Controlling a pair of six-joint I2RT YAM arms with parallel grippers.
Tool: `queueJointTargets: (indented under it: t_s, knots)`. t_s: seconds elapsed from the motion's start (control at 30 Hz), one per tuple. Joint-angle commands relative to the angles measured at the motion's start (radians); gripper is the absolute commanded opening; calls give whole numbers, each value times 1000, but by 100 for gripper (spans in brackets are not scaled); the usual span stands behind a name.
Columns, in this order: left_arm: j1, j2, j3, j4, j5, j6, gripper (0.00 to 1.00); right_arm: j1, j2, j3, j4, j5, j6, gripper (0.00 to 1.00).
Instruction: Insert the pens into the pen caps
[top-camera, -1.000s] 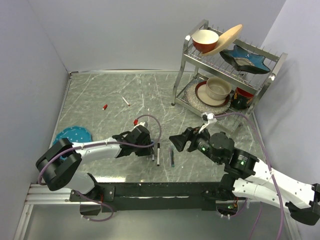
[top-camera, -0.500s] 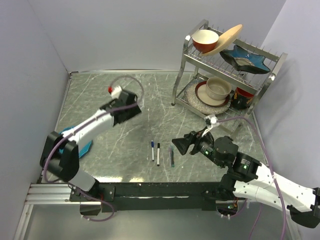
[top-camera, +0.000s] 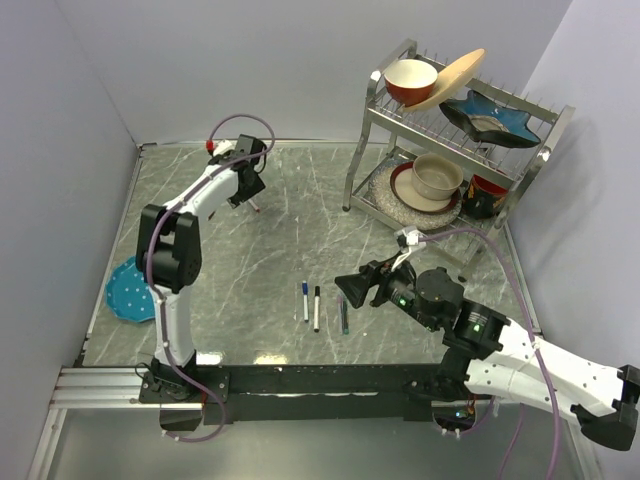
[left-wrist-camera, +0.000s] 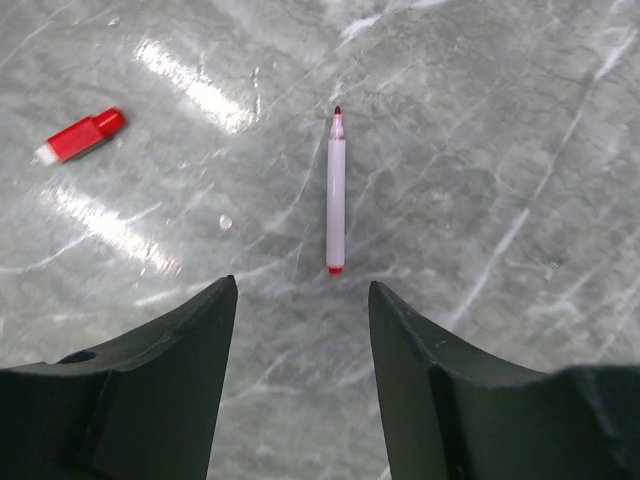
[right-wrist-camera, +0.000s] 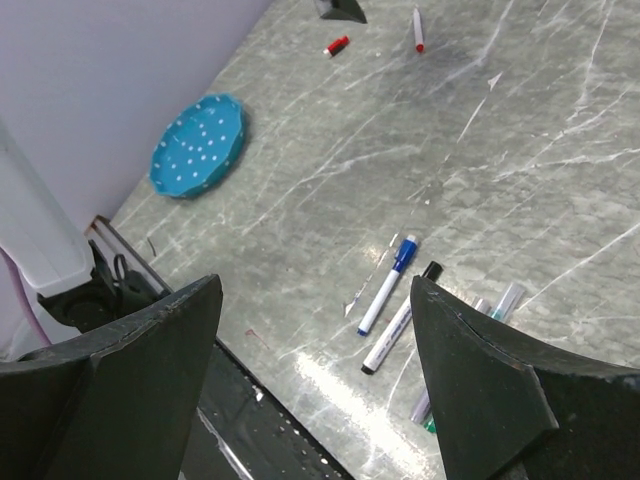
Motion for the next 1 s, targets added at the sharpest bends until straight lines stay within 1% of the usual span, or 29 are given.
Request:
queueJointTargets:
  t_s: [0.0, 0.17, 0.3, 0.37, 0.53, 0.63, 0.73, 0.8, 0.83, 0.87, 0.93, 0.97]
  knots:
    - [21, 63, 88, -26, -11, 44, 59, -5, 14, 15, 56, -12, -29, 84]
    - [46, 133, 107, 49, 48, 57, 57, -5, 5, 6, 58, -9, -37, 83]
    - [48, 195, 159, 56, 93, 91, 57, -5, 6, 10, 49, 17, -45, 83]
    - [49, 224, 177, 54, 87, 103, 59, -5, 8, 7, 53, 18, -48, 83]
    - [52, 279, 219, 31, 18, 139, 60, -5, 29, 7, 62, 17, -51, 83]
    - [55, 327, 271, -2, 1, 154, 59, -5, 38, 12, 65, 17, -51, 83]
    - [55, 336, 282, -56, -2, 169, 56, -5, 43, 12, 67, 20, -52, 83]
    - [54, 319, 259, -69, -2, 180, 51, -5, 45, 18, 61, 21, -52, 83]
    - [54, 290, 215, -66, -1, 186, 49, -5, 49, 18, 59, 24, -52, 83]
    - [55, 278, 193, -49, -2, 199, 44, -5, 51, 15, 64, 26, -49, 83]
    - [55, 255, 147, -38, -8, 205, 37, -3, 52, 12, 73, 20, -45, 83]
    - [55, 253, 139, -38, -8, 206, 31, -6, 55, 10, 84, 11, -40, 83]
